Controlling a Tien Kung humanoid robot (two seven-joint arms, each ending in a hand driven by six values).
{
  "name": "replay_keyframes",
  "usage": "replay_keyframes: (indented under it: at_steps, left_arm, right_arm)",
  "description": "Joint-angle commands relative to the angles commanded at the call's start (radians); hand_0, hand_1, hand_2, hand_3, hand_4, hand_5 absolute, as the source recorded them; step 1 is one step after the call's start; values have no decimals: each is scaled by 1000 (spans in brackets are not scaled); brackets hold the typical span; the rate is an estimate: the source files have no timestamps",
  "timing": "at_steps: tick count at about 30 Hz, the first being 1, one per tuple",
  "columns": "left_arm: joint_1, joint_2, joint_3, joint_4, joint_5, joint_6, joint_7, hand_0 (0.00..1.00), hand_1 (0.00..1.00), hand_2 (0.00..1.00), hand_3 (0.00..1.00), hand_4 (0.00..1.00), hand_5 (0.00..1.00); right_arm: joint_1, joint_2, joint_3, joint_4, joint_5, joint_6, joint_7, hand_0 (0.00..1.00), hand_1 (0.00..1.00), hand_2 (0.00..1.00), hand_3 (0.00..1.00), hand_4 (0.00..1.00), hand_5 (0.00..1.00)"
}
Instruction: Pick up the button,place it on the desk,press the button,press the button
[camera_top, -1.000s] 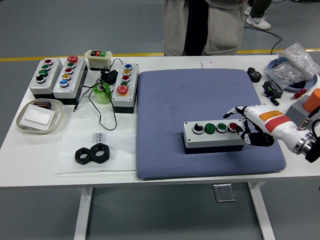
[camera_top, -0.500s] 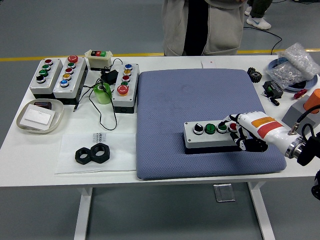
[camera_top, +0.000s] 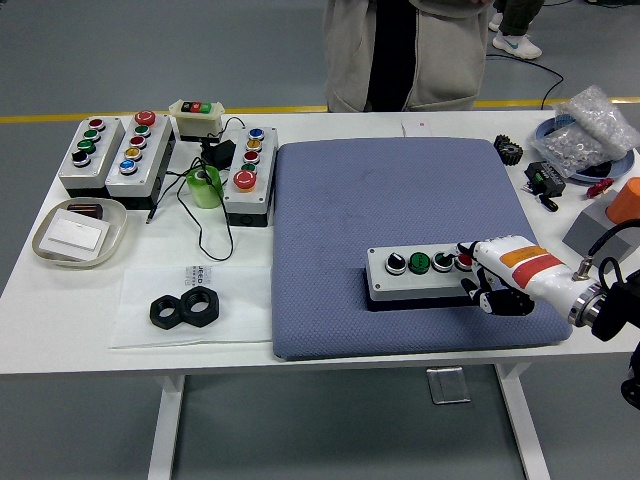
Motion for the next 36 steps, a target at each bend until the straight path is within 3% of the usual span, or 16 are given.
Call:
replay_keyframes:
  at_steps: [7,10,11,16,17,18,22,23,28,29,34,35,36]
  left_arm:
    - [4,0,-1,0,4,0,0,756,828,872,831,636,998]
    - [5,1,-1,0,3,0,0,756,828,872,831,636,998]
    - [5,1,0,0,3,0,0,757,828,872,831,635,998]
    - [5,1,3,0,-2,-1,-2,757,828,872,831,635,998]
    - [4,2,4,0,-3,-1,-2,753,828,872,831,638,998]
    - [4,2,5,0,-4,-2,-2,753,828,872,831,638,998]
    - [4,2,6,0,-6,-2,-2,753,828,872,831,638,998]
    - [4,2,6,0,-7,-2,-2,753,828,872,831,637,998]
    - [4,1,5,0,-4,-2,-2,753,828,872,831,637,998]
    - [4,1,6,0,-5,-2,-2,755,828,872,831,638,998]
    - [2,2,8,0,-9,-2,-4,755,828,872,831,638,998]
    - [2,2,8,1,-9,-3,-4,754,828,872,831,637,998]
    - [1,2,8,0,-9,-3,-4,754,828,872,831,637,998]
  right_arm:
    - [-8,-1,16,4,-3,-5,1,204,18,154,719,451,2]
    - [-21,-7,62,31,0,-38,8,204,18,154,719,451,2]
    - [-23,-10,73,38,0,-46,8,245,40,178,748,556,2]
    - [-35,-29,148,90,6,-86,4,245,40,178,748,556,2]
    - [-40,-33,164,102,11,-91,1,286,62,213,810,643,2]
    - [-43,-36,179,109,16,-93,-1,286,62,213,810,643,2]
    - [-65,-47,244,135,50,-70,-29,286,62,213,810,643,2]
    - [-74,-47,267,135,72,-61,-25,407,354,480,985,650,31]
    - [-113,-44,347,132,198,-72,5,407,354,480,985,650,31]
    - [-126,-41,375,132,240,-75,17,754,715,887,998,736,211]
    - [-184,-20,513,129,442,-111,106,754,715,887,998,736,211]
    - [-190,-17,540,129,488,-115,121,899,841,934,963,729,251]
    - [-197,-14,561,125,527,-121,141,899,841,934,963,729,251]
